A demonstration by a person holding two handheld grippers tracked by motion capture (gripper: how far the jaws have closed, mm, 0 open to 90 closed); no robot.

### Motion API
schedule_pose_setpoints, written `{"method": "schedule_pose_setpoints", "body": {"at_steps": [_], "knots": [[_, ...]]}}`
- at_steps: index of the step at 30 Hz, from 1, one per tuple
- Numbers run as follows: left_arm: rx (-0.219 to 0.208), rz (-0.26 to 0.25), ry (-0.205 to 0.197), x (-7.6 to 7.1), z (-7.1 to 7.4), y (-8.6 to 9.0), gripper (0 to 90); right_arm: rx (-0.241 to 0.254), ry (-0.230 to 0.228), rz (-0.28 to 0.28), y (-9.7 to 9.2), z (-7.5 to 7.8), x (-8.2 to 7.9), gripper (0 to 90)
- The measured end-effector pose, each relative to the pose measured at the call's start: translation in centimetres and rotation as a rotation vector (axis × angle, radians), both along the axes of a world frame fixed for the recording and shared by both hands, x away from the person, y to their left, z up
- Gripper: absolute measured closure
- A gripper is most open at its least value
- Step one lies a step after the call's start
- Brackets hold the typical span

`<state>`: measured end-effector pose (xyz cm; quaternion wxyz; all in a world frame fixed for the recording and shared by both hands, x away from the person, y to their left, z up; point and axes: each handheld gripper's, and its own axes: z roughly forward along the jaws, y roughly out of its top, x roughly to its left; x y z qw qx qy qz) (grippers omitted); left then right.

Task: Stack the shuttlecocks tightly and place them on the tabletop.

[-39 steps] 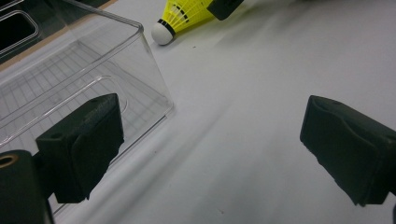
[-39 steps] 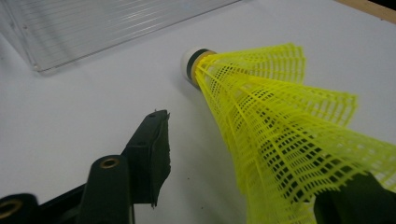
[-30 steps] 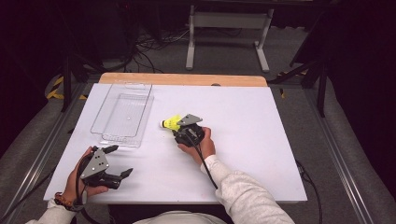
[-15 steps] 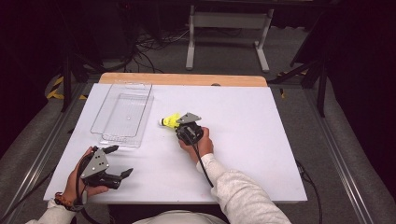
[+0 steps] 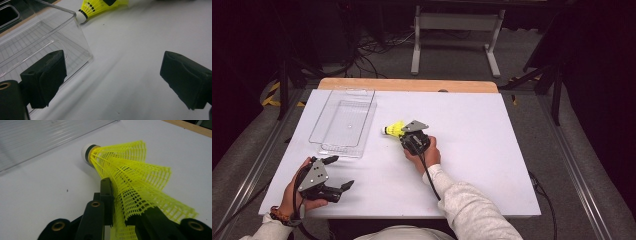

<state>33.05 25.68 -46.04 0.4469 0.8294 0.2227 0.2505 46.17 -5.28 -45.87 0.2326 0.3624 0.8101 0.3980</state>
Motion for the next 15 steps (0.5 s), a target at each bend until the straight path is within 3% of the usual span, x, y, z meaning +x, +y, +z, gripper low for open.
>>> {"method": "schedule_pose_setpoints", "body": {"at_steps": [15], "knots": [[0.0,-0.001,-0.005,-0.07,0.03,0.04,7.8,0.005,0.001,0.021,0.01,0.16,-0.14,82.5]]}}
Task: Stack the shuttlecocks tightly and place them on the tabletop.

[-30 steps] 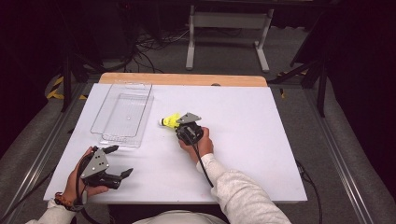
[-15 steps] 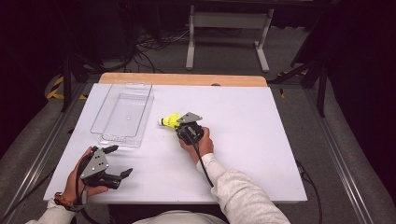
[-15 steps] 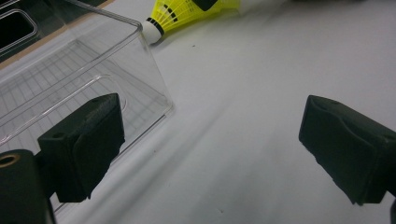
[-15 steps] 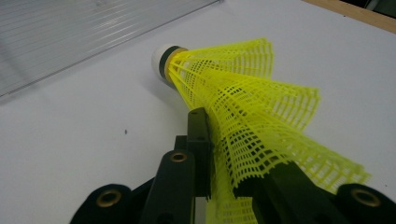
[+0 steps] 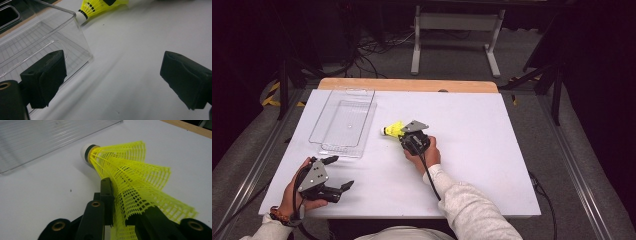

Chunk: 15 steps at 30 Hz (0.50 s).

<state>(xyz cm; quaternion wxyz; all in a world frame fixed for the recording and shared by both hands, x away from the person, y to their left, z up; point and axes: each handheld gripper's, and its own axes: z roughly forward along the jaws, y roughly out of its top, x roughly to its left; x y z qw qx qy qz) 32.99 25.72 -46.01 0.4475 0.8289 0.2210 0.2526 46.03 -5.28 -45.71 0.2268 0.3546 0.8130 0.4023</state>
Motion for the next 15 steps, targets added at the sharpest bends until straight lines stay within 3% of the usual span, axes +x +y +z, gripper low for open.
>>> {"method": "schedule_pose_setpoints", "body": {"at_steps": [15], "knots": [[-0.017,-0.002,0.006,0.42,0.0,0.2,7.6,-0.006,0.001,0.023,-0.05,0.13,-0.19,82.7]]}}
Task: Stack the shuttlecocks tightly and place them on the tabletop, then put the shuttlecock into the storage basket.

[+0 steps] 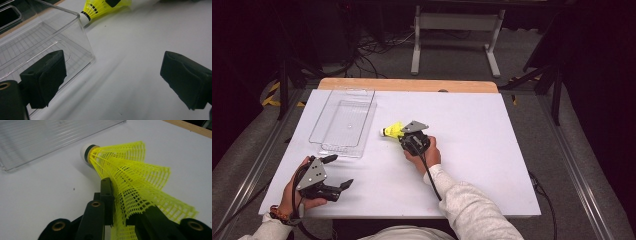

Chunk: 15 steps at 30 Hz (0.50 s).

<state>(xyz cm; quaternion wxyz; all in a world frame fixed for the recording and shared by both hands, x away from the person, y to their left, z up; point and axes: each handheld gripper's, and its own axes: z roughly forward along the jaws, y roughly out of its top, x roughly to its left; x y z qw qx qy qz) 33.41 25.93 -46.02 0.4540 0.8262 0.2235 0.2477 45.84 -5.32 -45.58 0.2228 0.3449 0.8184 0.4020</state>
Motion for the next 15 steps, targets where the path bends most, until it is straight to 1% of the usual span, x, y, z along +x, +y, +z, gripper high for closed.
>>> {"method": "schedule_pose_setpoints", "body": {"at_steps": [3,5,9,15], "knots": [[-0.004,0.0,0.003,0.05,0.0,0.01,7.6,-0.007,-0.002,0.006,0.03,0.01,-0.15,82.7],[0.001,-0.003,0.0,-0.04,0.02,0.05,7.6,-0.003,-0.007,0.006,-0.07,0.07,-0.27,82.7],[-0.002,0.003,-0.005,-0.38,0.06,0.11,7.5,0.002,-0.012,0.005,-0.27,0.17,-0.32,82.7],[-0.007,0.01,-0.001,-0.26,0.07,0.26,7.4,0.005,-0.013,0.018,-0.26,0.26,-0.38,82.7]]}}
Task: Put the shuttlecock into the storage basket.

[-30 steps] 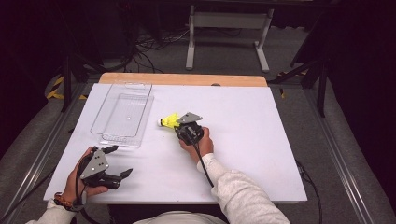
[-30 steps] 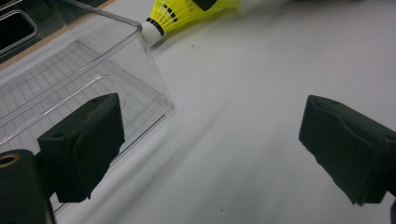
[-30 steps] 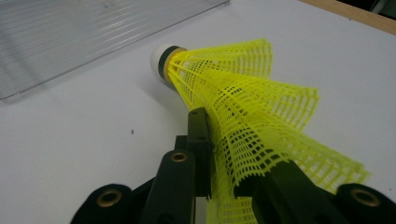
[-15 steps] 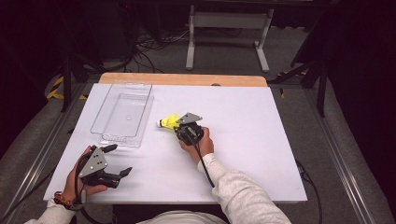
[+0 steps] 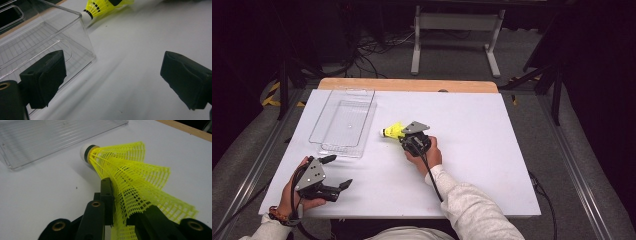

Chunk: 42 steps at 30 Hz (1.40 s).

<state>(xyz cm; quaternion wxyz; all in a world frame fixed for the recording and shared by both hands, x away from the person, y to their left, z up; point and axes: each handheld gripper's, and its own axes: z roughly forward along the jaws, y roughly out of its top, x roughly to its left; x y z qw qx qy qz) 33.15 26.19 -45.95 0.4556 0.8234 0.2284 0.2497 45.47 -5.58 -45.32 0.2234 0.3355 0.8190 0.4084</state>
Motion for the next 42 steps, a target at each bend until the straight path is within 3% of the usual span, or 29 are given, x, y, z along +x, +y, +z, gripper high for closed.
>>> {"method": "schedule_pose_setpoints", "body": {"at_steps": [18,28,42], "knots": [[0.009,0.016,-0.014,-0.3,0.0,-0.1,6.8,0.019,-0.025,0.003,-0.9,0.6,-0.3,82.7],[-0.009,0.044,-0.025,-0.3,0.2,0.1,5.9,0.03,-0.046,0.004,-1.4,1.2,-0.5,82.8],[-0.011,0.038,-0.026,-0.2,0.2,0.1,5.8,0.044,-0.071,0.013,-1.5,2.3,-0.7,82.9]]}}
